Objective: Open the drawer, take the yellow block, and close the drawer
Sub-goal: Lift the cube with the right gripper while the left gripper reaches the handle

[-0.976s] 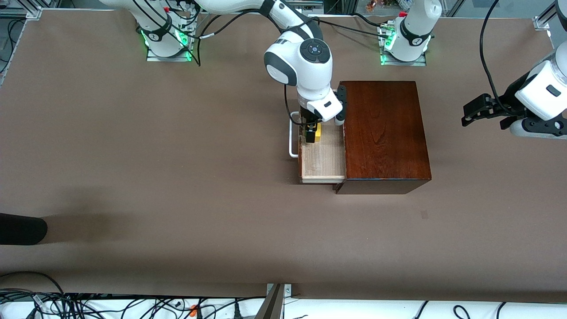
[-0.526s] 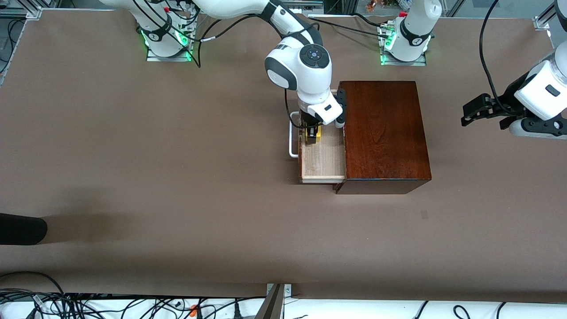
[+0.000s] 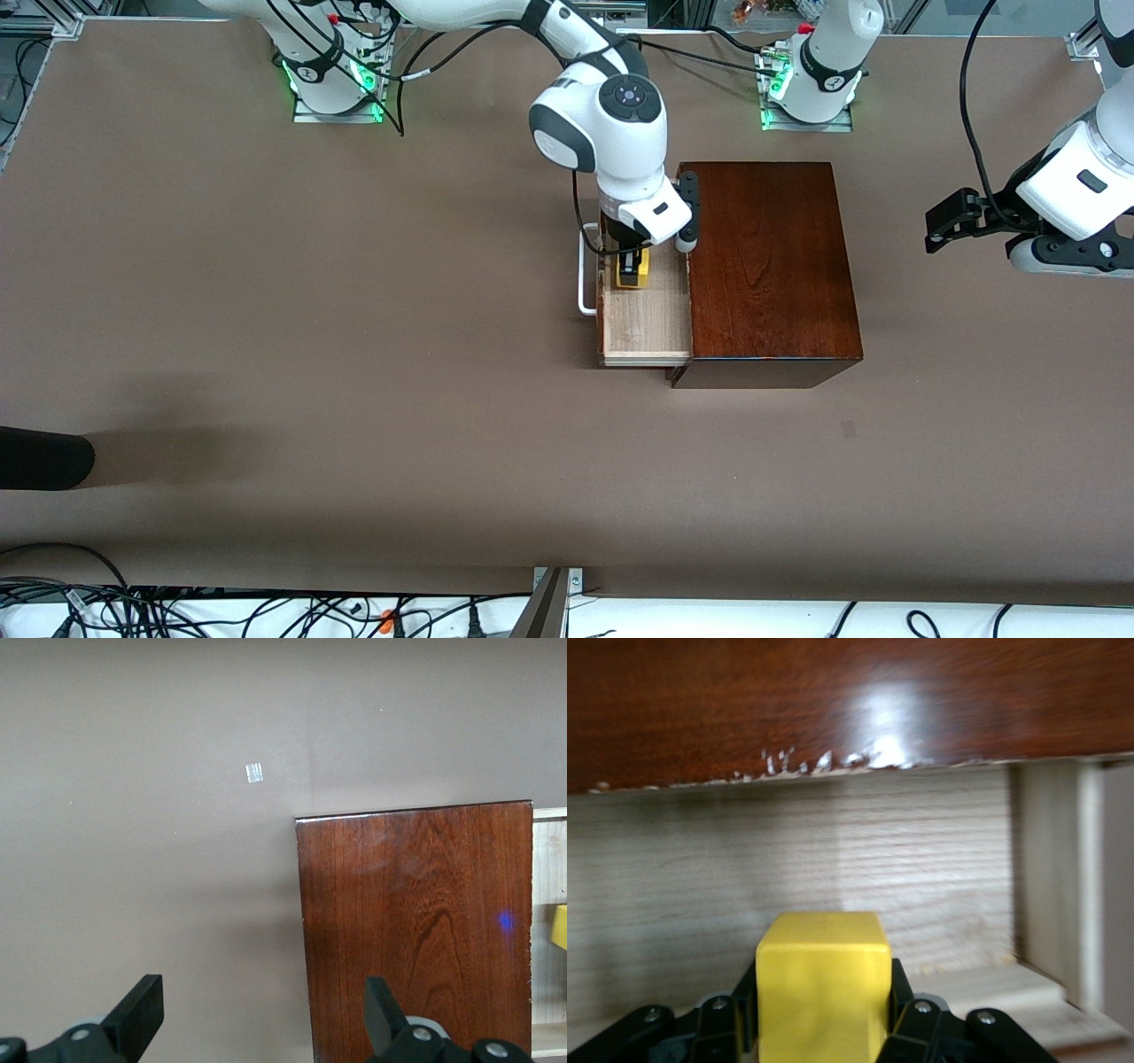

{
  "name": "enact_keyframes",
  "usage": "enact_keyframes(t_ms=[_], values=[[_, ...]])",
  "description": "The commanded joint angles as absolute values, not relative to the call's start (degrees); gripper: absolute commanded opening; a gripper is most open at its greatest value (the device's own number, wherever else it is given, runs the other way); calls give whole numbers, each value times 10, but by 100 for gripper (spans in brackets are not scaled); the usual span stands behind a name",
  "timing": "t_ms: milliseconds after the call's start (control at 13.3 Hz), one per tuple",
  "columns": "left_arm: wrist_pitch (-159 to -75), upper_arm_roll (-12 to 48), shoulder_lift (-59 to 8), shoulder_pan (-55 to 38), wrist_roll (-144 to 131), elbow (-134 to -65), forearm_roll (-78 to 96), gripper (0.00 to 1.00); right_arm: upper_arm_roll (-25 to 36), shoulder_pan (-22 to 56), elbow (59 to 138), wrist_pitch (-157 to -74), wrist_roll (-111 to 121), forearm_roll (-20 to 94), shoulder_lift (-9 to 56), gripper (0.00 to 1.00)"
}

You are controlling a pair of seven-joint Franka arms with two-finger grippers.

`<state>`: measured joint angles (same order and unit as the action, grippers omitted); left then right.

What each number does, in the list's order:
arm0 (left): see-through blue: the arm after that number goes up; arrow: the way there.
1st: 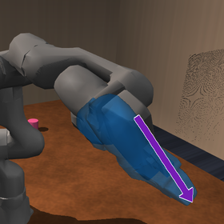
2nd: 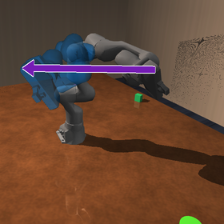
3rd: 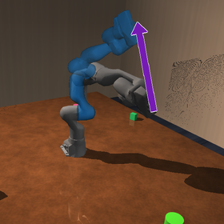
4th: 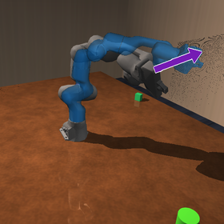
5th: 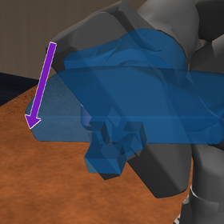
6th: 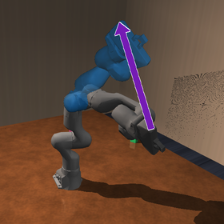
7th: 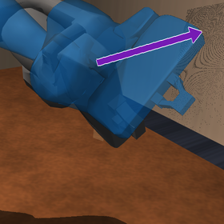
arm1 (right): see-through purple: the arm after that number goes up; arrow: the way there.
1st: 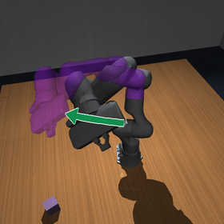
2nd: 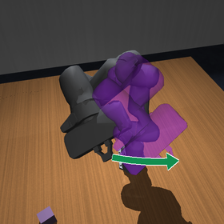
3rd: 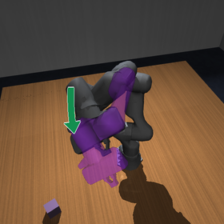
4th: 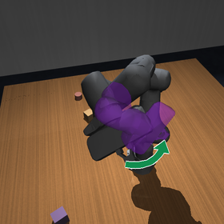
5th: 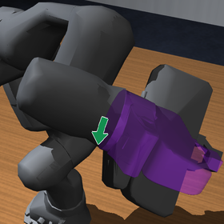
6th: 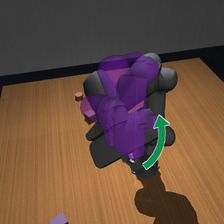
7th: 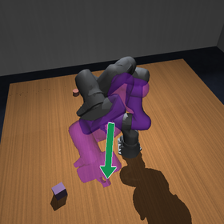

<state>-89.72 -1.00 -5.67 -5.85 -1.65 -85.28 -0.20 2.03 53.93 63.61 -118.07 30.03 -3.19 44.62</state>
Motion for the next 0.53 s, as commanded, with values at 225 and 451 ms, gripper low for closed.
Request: enact_keyframes(t_ms=[225, 451], values=[[-891, -3, -61, -62, -5, -842, -14, 100, 20, 460, 594, -992, 304, 31, 332, 0], [-889, 38, -62, -68, -6, -842, -11, 100, 52, 397, 594, -903, 305, 30, 256, 0]])
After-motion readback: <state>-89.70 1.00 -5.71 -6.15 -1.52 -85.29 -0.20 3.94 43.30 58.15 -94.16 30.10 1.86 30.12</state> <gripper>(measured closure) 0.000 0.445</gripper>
